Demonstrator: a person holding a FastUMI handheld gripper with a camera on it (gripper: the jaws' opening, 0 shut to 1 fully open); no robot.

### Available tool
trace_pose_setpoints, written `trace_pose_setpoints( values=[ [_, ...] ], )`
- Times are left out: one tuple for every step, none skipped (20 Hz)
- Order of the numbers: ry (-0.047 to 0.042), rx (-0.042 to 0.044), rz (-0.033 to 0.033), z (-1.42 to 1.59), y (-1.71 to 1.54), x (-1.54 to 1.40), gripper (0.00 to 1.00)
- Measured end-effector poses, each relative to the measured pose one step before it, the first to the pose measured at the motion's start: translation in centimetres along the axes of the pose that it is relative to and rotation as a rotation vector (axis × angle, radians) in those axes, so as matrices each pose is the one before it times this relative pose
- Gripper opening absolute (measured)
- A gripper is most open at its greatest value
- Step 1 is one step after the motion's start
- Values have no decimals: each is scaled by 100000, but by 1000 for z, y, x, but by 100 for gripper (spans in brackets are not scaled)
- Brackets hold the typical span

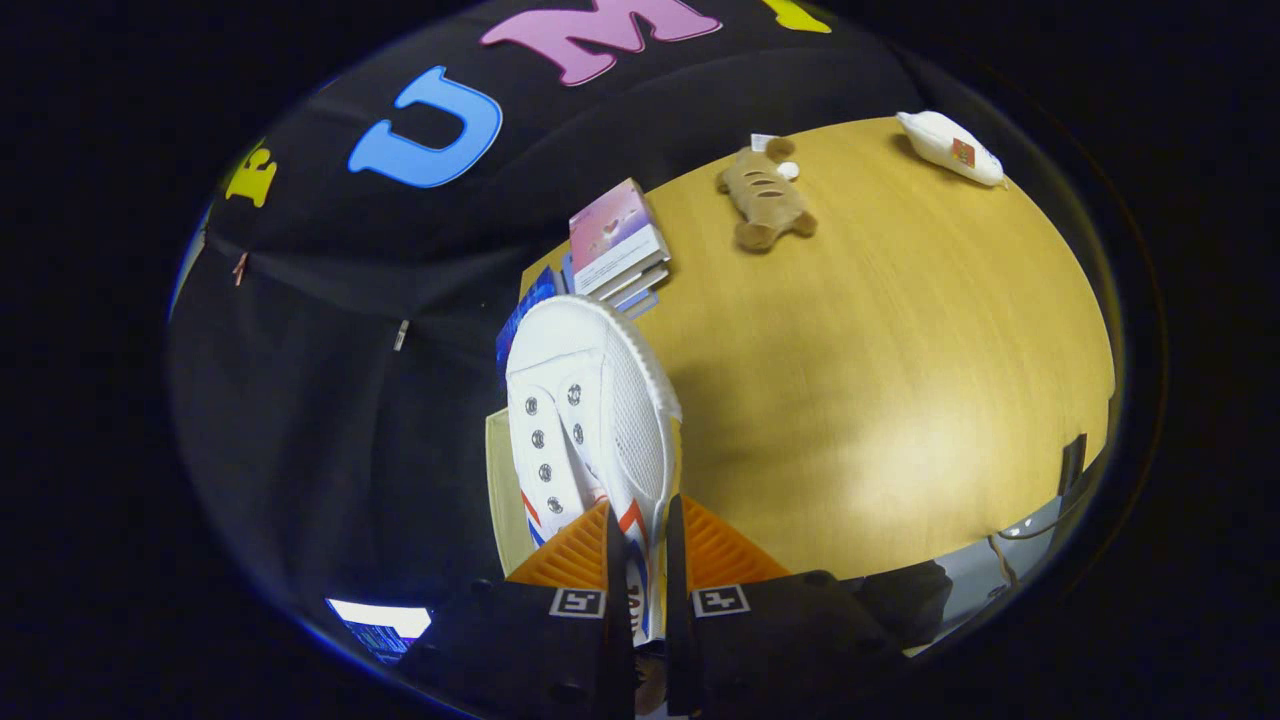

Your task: Open the storage box then place both shoes into the box .Put the left shoe in first, then the right shoe, with the right side of both shoes facing outward in a uniform manner.

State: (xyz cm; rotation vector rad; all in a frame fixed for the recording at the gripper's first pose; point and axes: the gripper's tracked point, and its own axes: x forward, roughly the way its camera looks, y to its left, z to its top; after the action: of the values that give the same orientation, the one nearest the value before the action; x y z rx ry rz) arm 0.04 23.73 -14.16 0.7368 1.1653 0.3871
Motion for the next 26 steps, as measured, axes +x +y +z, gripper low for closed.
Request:
trace_pose_setpoints(
  values=[
    [1560, -579, 597, -578, 1352, 846, 17],
    [1668, -46, 339, -651, 1234, 953, 17],
    [1554, -232, 61, -507, 1285, 1173, 17],
    [1457, -642, -377, -604, 882, 1021, 17],
    [1530, -1094, -635, -549, 774, 1113, 17],
    [1234, -1037, -895, -417, 610, 939, 17],
    [1105, -962, -993, -312, 792, 1143, 17],
    [1087, -1163, -1229, -368, 505, 946, 17],
    [1137, -1297, -1558, -239, 259, 835, 17],
    [1045, -1289, -1940, -251, 142, 829, 17],
    [1397, -1551, -2712, -364, -70, 794, 17],
    [1118, -998, -2828, -300, -241, 560, 17],
    [835, -1038, -3274, -272, -365, 516, 17],
    [859, -1163, -2734, -217, -349, 533, 17],
    [710, -514, -1915, -203, -218, 258, 17],
    [835, -179, -999, -269, -144, 406, 19],
    [831, -89, 1279, -185, 266, 141, 24],
    [-212, 1116, 5292, 69, 1135, -141, 29],
    [-856, 811, 2866, 333, 627, -91, 42],
    [-1682, 211, 1765, 403, 235, -467, 46],
    [-1522, 10, 2071, 540, 149, -202, 60],
    [-584, 285, 1638, -166, 492, -420, 73],
    [-607, -615, -776, 258, -421, -267, 86],
    [-583, -404, -198, -48, -248, 98, 99],
    [-264, -336, -21, -73, -139, -236, 99],
    [-699, 15, 663, -103, 25, -214, 99]
  ],
)
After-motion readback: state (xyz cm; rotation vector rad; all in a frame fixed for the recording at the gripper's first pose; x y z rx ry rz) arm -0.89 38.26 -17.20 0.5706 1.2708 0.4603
